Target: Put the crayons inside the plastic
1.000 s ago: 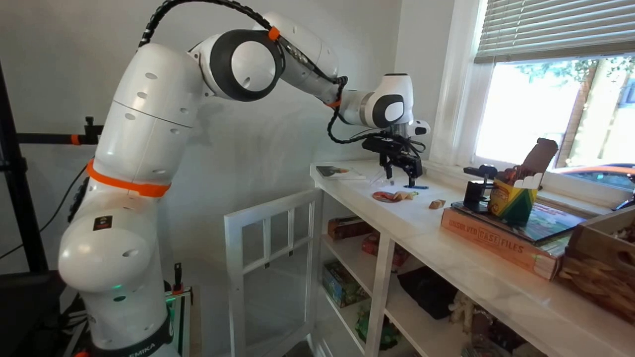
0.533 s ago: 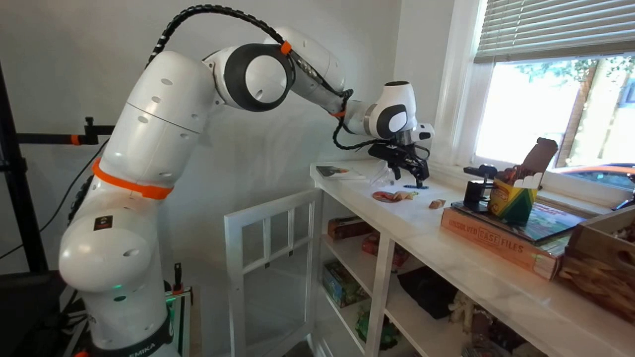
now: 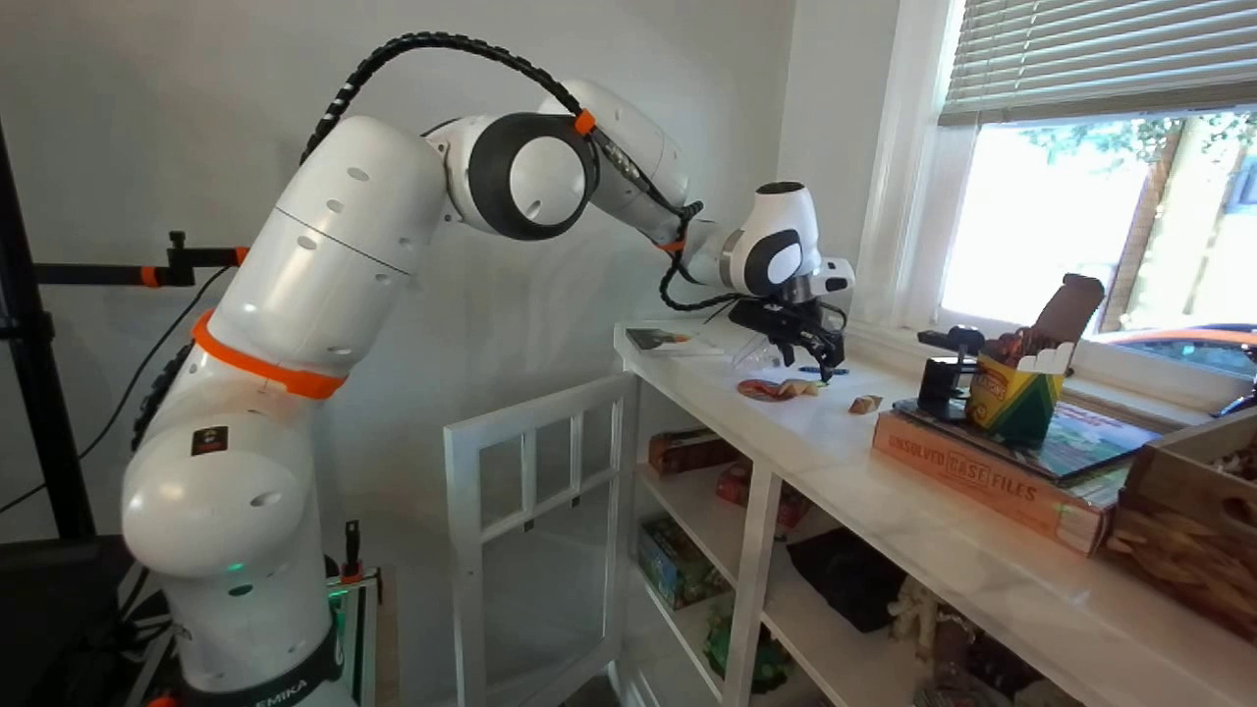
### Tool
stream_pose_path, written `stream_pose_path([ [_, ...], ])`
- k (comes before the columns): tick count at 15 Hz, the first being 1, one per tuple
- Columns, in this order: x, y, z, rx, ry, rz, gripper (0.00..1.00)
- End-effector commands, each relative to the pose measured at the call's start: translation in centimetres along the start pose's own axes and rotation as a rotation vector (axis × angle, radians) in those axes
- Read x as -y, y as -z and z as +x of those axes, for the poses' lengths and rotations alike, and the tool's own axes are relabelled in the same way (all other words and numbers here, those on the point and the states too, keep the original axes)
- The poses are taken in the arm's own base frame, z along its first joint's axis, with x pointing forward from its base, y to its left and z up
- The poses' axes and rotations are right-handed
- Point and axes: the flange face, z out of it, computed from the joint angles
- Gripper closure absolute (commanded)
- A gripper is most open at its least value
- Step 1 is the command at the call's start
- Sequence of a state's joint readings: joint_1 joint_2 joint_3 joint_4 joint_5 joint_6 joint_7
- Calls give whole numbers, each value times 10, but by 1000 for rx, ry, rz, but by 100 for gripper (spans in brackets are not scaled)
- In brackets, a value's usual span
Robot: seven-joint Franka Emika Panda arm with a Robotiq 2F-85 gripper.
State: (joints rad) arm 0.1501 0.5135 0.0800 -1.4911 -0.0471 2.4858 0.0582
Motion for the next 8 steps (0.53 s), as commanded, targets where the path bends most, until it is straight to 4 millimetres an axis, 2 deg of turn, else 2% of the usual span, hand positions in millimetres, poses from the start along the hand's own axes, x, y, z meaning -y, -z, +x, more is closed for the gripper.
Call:
stream_pose_path([
  [1,3,-12,3,-13,-1,-14,39],
  [2,3,-13,2,-11,1,-15,53],
  [5,3,-16,2,-6,2,-19,76],
  [6,3,-16,2,-5,1,-20,74],
  [7,2,-16,2,-5,0,-21,42],
  [8,2,-15,2,-6,0,-22,46],
])
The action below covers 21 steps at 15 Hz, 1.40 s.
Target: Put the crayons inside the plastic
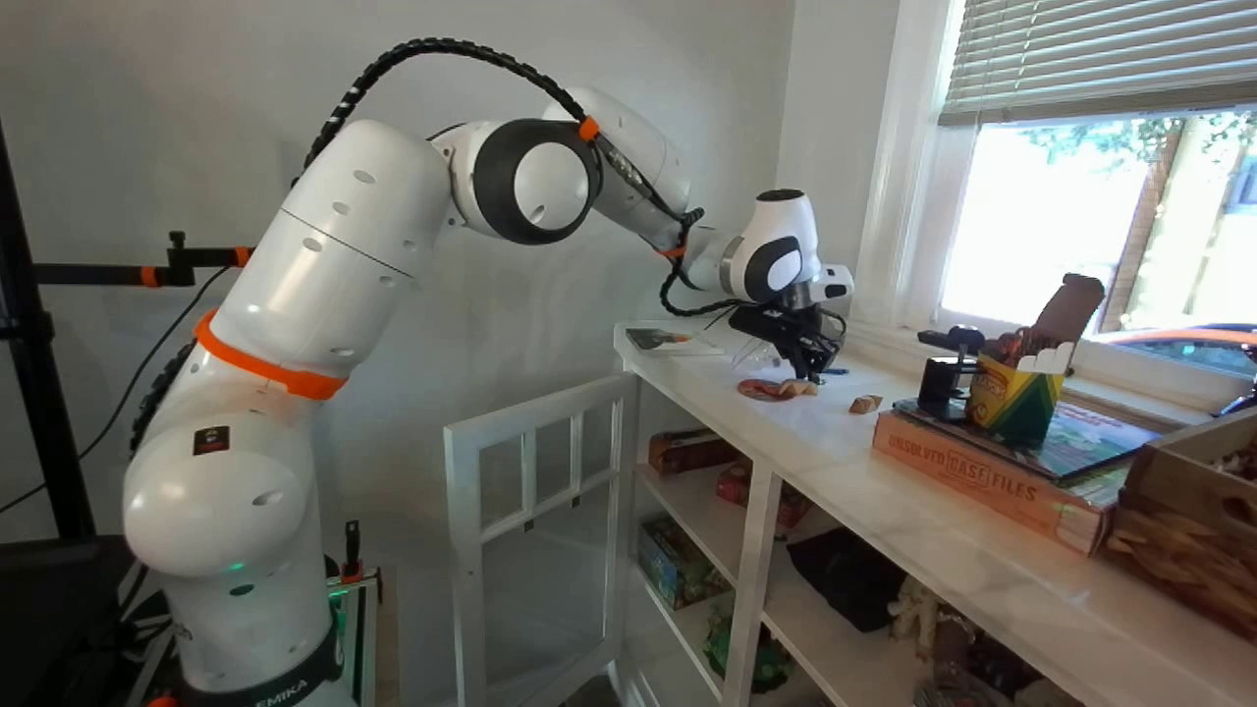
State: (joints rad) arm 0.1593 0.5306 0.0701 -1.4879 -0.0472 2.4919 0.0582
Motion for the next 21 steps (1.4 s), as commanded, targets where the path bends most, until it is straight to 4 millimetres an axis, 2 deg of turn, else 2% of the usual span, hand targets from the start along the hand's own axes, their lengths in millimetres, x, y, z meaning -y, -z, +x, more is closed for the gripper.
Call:
stream_pose_path([
  [1,1,-4,5,-17,-3,-21,46],
  [2,0,-2,6,-21,-3,-24,41],
  [6,-3,1,8,-28,-1,-29,10],
  [7,-2,0,8,-28,1,-29,22],
  [8,-2,-1,8,-26,0,-27,47],
  [9,-1,-2,8,-25,1,-26,47],
  [10,-1,-3,7,-24,2,-26,54],
  [13,1,-4,7,-19,3,-27,81],
  [16,2,-6,5,-14,5,-23,100],
  [21,3,-3,7,-21,1,-17,100],
])
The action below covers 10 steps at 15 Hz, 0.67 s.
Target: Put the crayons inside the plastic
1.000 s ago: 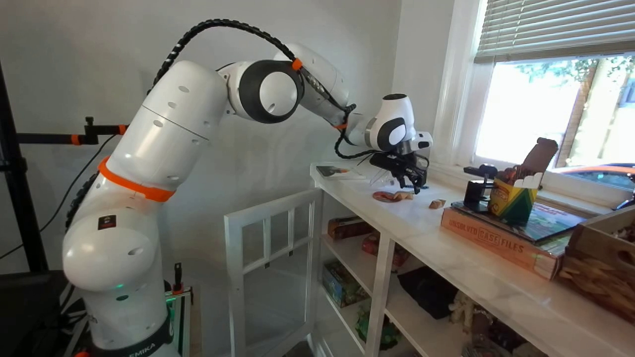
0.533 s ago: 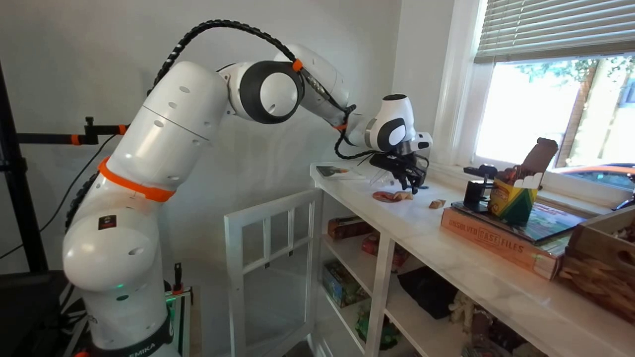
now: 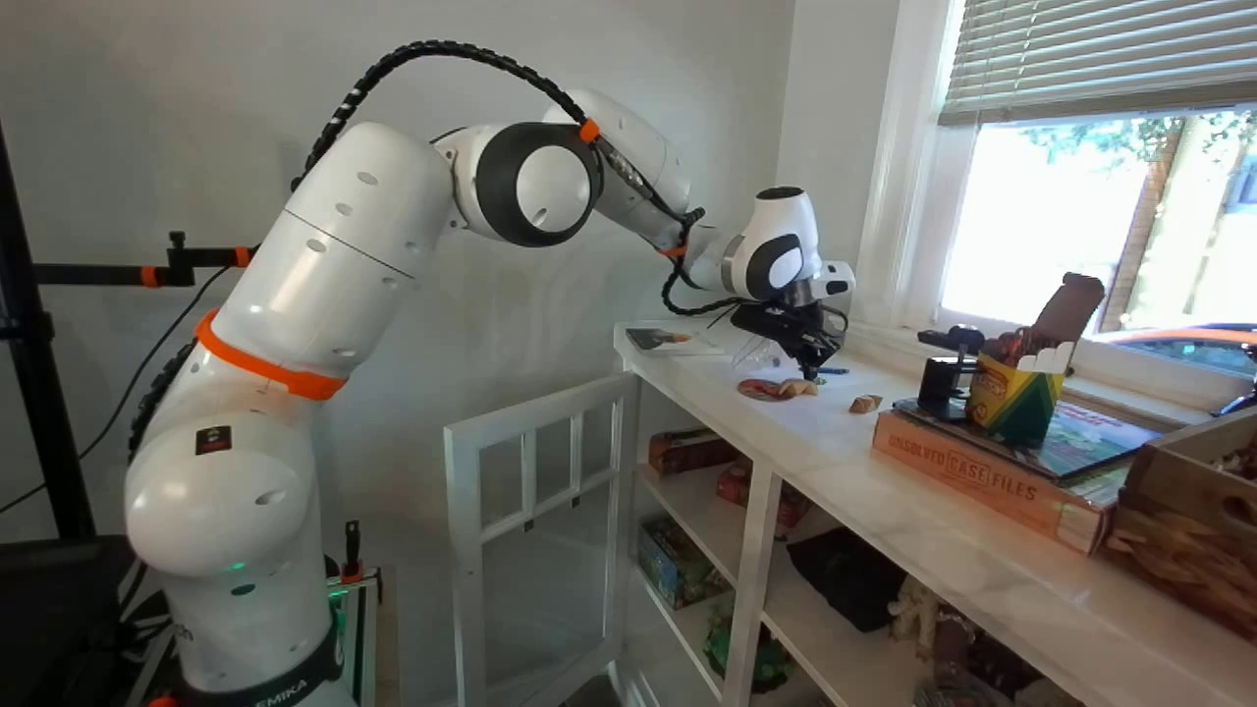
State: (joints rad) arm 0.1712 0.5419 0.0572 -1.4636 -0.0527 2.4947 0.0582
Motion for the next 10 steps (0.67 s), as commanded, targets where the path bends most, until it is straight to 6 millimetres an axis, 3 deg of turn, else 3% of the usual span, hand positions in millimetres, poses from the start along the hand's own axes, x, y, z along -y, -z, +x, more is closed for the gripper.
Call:
stream_pose_path([
  [1,2,-4,1,-6,-7,-9,100],
  [10,8,-1,2,-11,10,-11,97],
])
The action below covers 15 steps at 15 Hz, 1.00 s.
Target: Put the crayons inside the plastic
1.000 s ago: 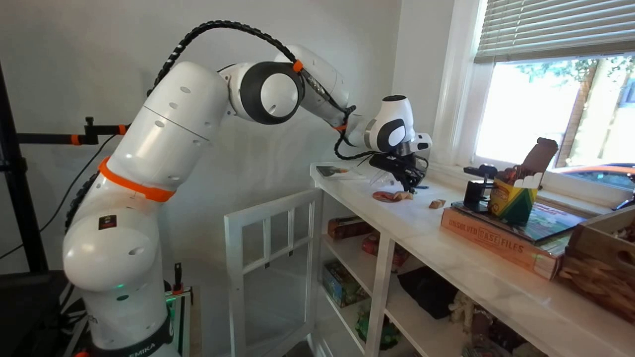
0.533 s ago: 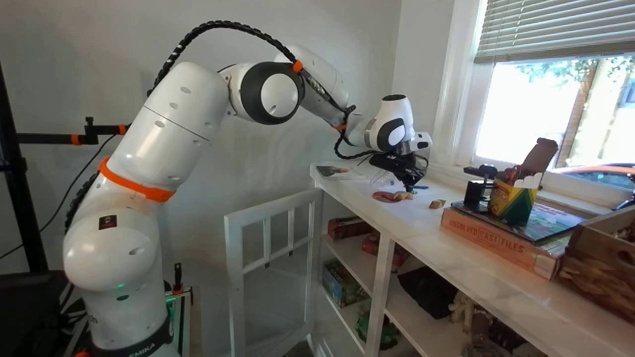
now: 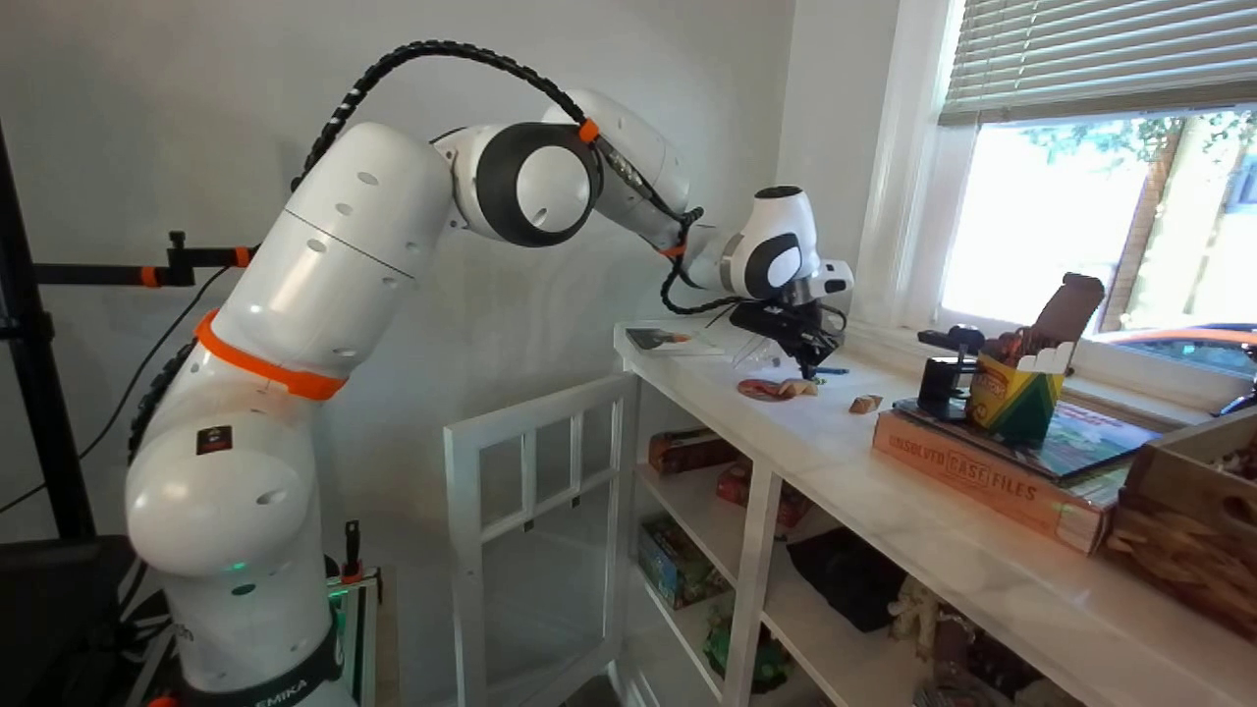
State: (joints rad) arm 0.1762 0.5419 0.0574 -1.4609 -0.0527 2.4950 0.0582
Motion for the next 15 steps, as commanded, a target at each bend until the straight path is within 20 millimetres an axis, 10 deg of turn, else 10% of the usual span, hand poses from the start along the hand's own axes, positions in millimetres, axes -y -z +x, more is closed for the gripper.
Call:
stream_pose_path([
  [1,5,-1,2,-11,8,-15,85],
  [7,4,2,2,-15,15,-23,59],
  [12,0,-1,-2,-8,14,-29,91],
  [15,-2,0,-2,-7,12,-34,89],
])
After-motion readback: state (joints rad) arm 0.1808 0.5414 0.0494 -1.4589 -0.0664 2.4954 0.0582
